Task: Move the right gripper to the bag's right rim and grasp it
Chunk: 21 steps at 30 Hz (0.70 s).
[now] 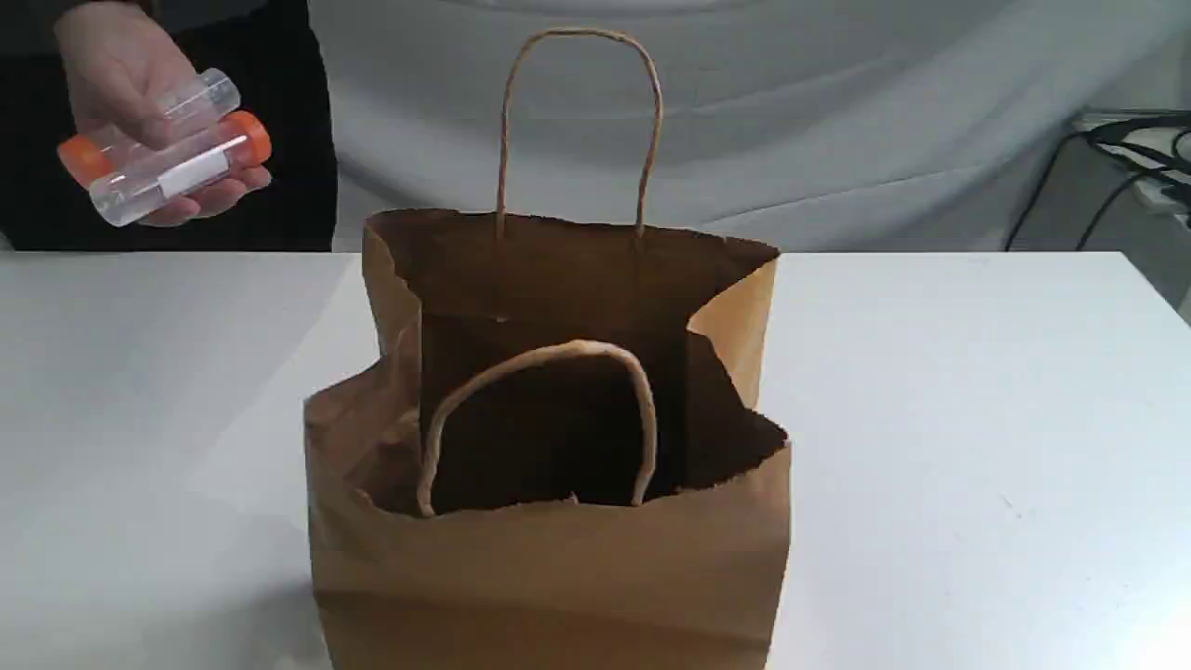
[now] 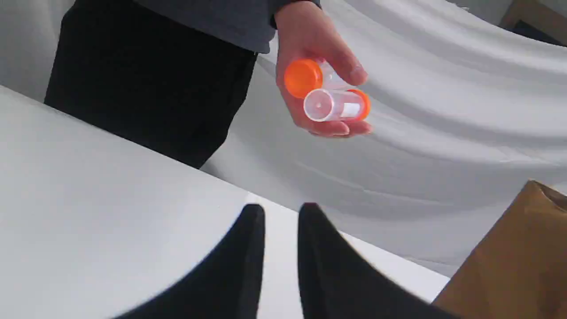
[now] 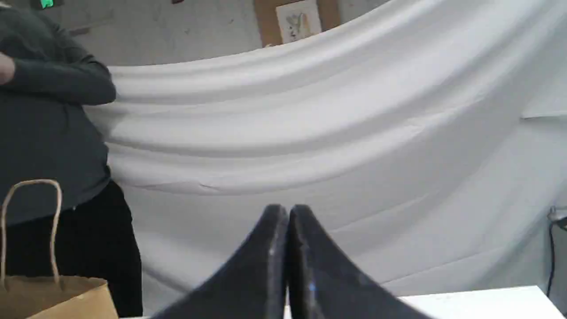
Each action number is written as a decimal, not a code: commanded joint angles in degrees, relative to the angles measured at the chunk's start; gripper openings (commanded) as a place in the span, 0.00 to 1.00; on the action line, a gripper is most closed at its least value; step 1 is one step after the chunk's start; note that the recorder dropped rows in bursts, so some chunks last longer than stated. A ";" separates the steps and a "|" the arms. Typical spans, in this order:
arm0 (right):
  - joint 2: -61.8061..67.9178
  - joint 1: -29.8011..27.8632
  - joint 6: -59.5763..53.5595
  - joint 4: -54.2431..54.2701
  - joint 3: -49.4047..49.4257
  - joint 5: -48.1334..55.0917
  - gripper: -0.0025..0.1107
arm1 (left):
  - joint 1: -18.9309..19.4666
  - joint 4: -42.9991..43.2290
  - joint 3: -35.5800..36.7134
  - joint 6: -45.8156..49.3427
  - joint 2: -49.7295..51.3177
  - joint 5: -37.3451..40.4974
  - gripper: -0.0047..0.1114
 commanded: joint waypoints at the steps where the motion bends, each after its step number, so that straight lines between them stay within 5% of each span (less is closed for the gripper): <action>1: 4.69 2.93 -5.95 -0.71 -6.90 5.62 0.02 | 0.16 -0.39 0.28 -0.14 -0.16 -0.20 0.17; 14: 36.65 15.37 -33.90 14.02 -37.40 34.36 0.02 | 0.16 -0.39 0.28 -0.14 -0.16 -0.20 0.17; 21: 51.01 19.41 -37.13 18.36 -46.73 51.61 0.08 | 0.16 -0.39 0.28 -0.14 -0.16 -0.20 0.17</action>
